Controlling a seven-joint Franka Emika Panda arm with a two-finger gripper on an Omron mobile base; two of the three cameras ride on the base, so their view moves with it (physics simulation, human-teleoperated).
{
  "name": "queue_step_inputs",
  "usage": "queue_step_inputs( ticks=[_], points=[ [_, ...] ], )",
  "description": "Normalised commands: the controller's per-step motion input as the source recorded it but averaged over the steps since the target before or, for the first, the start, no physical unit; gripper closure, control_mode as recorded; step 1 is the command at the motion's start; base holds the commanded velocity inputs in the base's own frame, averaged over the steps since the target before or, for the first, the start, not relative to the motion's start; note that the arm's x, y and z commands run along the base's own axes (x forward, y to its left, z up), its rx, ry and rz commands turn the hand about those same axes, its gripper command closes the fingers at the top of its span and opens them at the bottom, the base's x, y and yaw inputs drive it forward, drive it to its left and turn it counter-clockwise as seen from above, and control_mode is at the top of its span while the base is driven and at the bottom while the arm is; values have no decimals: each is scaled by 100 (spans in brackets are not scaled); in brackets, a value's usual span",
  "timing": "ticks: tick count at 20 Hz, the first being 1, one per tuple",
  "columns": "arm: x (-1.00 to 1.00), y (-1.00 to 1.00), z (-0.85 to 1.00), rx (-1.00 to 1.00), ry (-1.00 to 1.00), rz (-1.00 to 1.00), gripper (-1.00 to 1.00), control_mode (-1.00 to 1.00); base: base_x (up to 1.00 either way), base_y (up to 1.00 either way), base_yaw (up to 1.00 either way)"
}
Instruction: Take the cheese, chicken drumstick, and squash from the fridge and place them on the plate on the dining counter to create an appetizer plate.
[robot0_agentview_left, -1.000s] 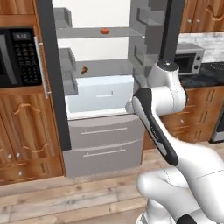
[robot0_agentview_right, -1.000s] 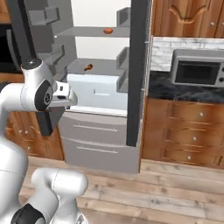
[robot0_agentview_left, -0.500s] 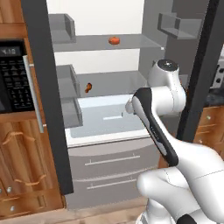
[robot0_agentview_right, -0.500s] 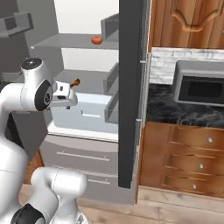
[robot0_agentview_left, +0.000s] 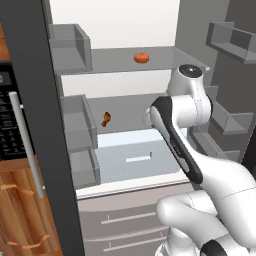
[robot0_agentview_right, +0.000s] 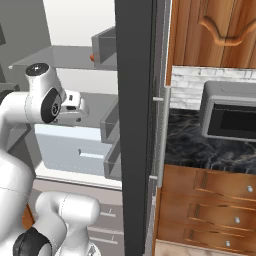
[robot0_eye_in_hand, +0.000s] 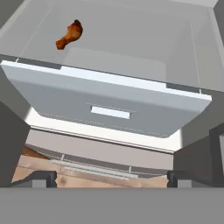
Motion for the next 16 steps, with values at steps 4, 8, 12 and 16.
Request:
queue_step_inputs(
  ticks=[4,8,12,16],
  points=[
    [-41,4,82,-4,-38,0,-100,-100,0,0,0],
    [-24,0,84,-3,-34,0,-100,-100,0,0,0],
    [30,0,59,0,-3,0,-100,-100,0,0,0],
    [52,0,50,0,0,0,-100,-100,0,0,0]
  ],
)
